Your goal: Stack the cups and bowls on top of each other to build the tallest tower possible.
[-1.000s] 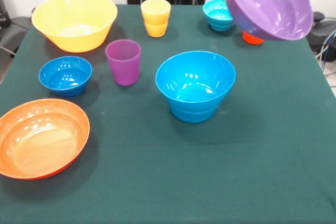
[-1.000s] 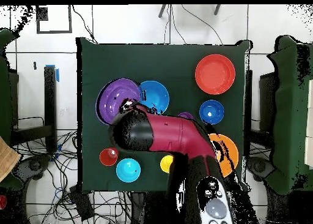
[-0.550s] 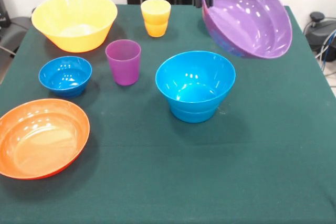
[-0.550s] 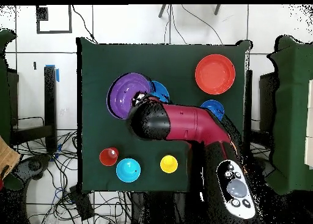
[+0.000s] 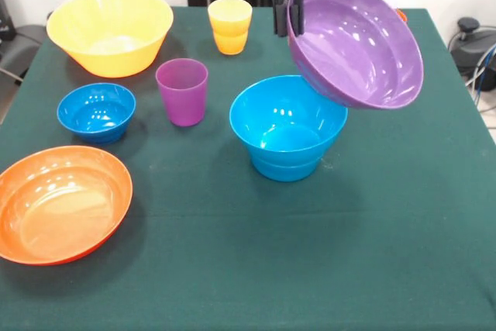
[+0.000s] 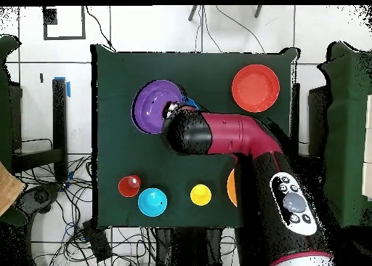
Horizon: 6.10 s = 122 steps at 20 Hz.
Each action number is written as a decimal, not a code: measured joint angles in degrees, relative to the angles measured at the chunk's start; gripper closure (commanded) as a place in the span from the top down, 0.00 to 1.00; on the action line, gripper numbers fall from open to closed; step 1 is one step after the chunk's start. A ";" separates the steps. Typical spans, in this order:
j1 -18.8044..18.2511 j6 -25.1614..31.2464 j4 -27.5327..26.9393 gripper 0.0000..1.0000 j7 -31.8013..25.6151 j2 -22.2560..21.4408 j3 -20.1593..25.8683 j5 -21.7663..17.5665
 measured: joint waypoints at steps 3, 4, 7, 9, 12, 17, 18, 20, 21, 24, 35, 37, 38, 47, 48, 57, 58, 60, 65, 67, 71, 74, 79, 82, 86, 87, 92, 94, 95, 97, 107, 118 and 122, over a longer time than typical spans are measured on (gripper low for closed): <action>-0.46 0.00 -0.53 0.00 0.00 0.99 1.06 -1.59; -0.52 0.01 -0.63 0.00 0.00 1.26 1.25 -1.98; -0.64 0.01 -0.89 0.00 0.00 2.13 1.70 -3.40; -0.72 0.01 -0.95 0.00 0.00 3.00 2.07 -4.84; -0.73 0.01 -0.98 0.00 0.00 3.90 2.42 -6.51; -0.80 0.01 -1.15 0.00 0.00 5.31 2.82 -8.87; -0.85 0.00 -1.20 0.00 0.00 5.54 2.93 -9.23; -0.99 0.01 -1.30 0.00 0.00 5.86 3.14 -9.86; -1.09 0.01 -1.36 0.00 0.00 6.02 3.27 -10.23; -1.38 0.00 -1.55 0.00 0.00 6.19 3.49 -10.60; -2.76 0.07 -2.31 0.00 0.00 6.35 4.60 -10.96; -3.56 0.42 -2.45 0.00 0.00 6.35 5.14 -11.01; -3.92 0.60 -2.51 0.00 0.00 6.35 5.38 -11.02; -8.26 1.17 -3.06 0.00 0.00 6.87 7.54 -11.08; -8.47 1.17 -3.14 0.00 0.00 7.06 7.54 -11.22; -9.21 1.17 -3.24 0.00 0.00 9.26 7.56 -14.29; -9.21 1.17 -3.24 1.00 0.00 10.14 7.56 -14.97; -9.21 1.16 -3.24 1.00 0.00 10.25 7.56 -14.98; -9.23 1.17 -3.25 1.00 0.00 10.96 7.66 -15.09; -9.26 1.16 -3.26 1.00 0.00 11.09 7.80 -15.10; -9.42 1.16 -3.26 1.00 0.00 11.11 8.16 -15.10; -9.59 1.16 -3.26 1.00 0.00 11.10 8.42 -15.10; -9.94 1.16 -3.25 1.00 0.00 11.04 9.00 -15.10; -10.12 1.16 -3.25 1.00 0.00 10.99 9.39 -15.10; -10.15 1.17 -3.24 1.00 0.00 11.05 9.43 -15.11; -10.18 1.17 -3.24 1.00 0.00 11.03 9.47 -15.11; -10.22 1.17 -3.24 1.00 0.00 11.04 9.50 -15.11; -10.22 1.17 -3.24 1.00 0.00 11.03 9.50 -15.11; -10.22 1.17 -3.24 1.00 0.00 11.03 9.50 -15.11; -10.22 1.17 -3.24 1.00 0.00 11.01 9.50 -15.11; -10.09 1.18 -3.34 1.00 0.00 9.49 9.50 -15.64; -10.05 1.53 -6.39 1.00 0.00 10.32 9.51 -19.17; -10.13 1.53 -7.15 1.00 0.00 10.88 9.50 -19.47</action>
